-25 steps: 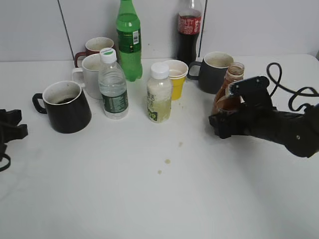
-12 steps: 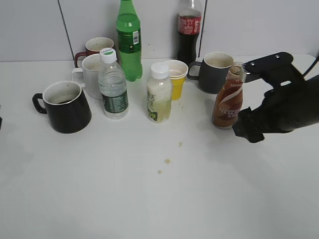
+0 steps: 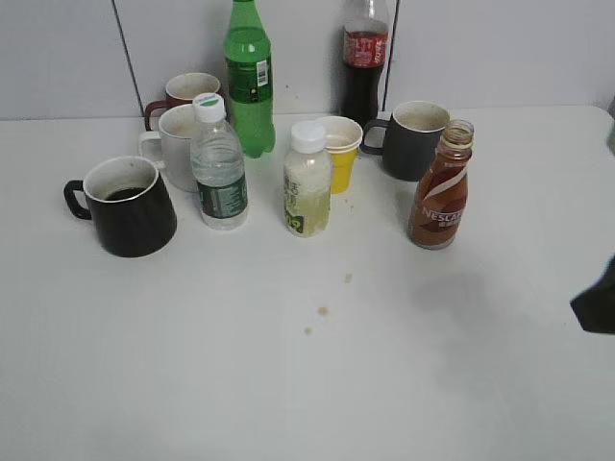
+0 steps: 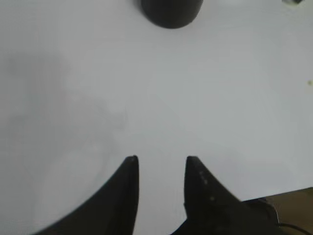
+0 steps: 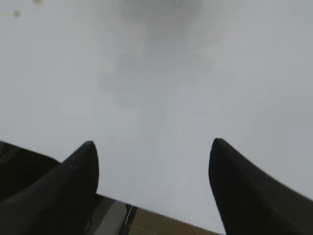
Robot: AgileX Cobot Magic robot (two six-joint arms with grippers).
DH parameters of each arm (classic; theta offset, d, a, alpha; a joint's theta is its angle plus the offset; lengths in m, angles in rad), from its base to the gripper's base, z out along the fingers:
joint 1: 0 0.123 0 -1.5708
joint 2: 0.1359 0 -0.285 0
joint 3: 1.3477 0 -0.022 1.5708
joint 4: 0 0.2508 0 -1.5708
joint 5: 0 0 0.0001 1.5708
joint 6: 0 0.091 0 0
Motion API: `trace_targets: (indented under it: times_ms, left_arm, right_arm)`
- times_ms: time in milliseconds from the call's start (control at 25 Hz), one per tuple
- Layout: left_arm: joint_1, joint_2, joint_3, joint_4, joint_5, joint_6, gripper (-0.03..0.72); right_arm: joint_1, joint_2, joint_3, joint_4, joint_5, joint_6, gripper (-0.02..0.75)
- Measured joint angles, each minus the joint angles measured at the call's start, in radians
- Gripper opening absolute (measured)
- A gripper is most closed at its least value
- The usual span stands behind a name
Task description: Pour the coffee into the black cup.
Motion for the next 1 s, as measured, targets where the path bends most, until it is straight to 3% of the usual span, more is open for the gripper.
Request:
trace_targets:
  times_ms: [480, 760, 1000]
  left_arm:
    - [0.000, -0.480, 0.207, 0.008, 0.010, 0.059, 0.211]
    - [0.000, -0.520, 0.214, 0.008, -0.004, 0.059, 0.211]
    - [0.000, -0.520, 0.214, 0.038, -0.004, 0.116, 0.211]
  right_arm:
    - [0.000, -0.703, 0.209, 0.007, 0.263, -0.022, 0.515]
    - [0.000, -1.002, 0.212, 0.006, 0.266, -0.032, 0.514]
    - [0.000, -1.069, 0.213, 0.046, 0.267, -0.032, 0.513]
